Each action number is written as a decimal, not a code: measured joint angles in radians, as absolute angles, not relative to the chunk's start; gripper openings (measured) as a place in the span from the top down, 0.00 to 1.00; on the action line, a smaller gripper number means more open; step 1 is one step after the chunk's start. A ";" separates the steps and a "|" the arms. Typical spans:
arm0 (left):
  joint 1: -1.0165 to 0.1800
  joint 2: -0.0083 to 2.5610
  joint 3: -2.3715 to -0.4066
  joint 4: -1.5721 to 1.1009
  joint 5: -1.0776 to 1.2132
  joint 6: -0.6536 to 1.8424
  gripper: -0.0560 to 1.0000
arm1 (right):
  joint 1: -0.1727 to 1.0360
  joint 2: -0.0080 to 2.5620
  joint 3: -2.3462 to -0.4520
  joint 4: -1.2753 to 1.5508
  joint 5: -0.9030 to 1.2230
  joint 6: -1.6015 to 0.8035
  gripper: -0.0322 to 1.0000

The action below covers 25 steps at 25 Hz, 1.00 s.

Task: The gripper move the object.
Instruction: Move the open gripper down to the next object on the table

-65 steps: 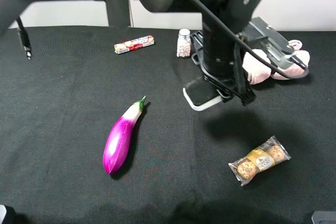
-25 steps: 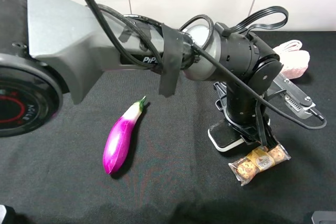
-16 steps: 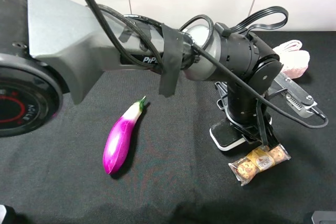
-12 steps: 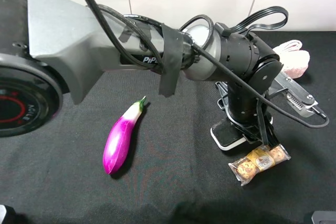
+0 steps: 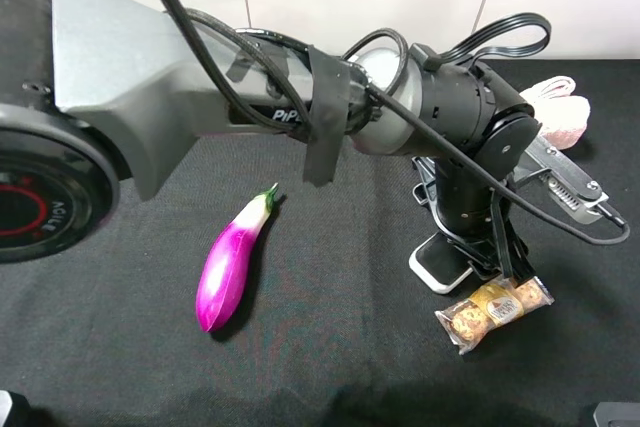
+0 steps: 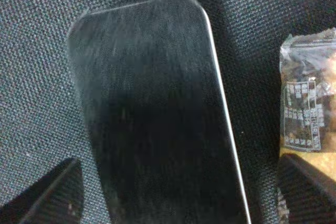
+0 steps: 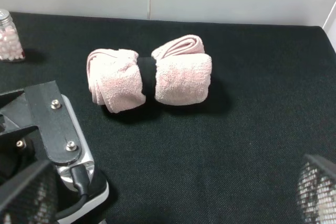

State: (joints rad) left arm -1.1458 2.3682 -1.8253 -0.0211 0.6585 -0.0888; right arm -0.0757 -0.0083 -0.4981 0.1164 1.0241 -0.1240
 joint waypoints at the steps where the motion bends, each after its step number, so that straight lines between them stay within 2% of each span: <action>1: -1.146 2.368 -1.825 -0.021 0.658 -0.089 0.19 | -0.076 -0.008 -0.498 0.116 1.024 -0.124 0.30; 11: -1.146 2.368 -1.833 -0.021 0.677 -0.089 0.18 | -0.076 -0.008 -0.498 0.116 1.024 -0.124 0.30; 25: -1.146 2.368 -2.031 0.036 0.959 -0.086 0.12 | -0.076 -0.008 -0.498 0.116 1.024 -0.124 0.30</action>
State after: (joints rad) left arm -1.1458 2.3682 -2.0306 0.0359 0.9592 -0.0857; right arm -0.0757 -0.0083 -0.4981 0.1164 1.0238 -0.1240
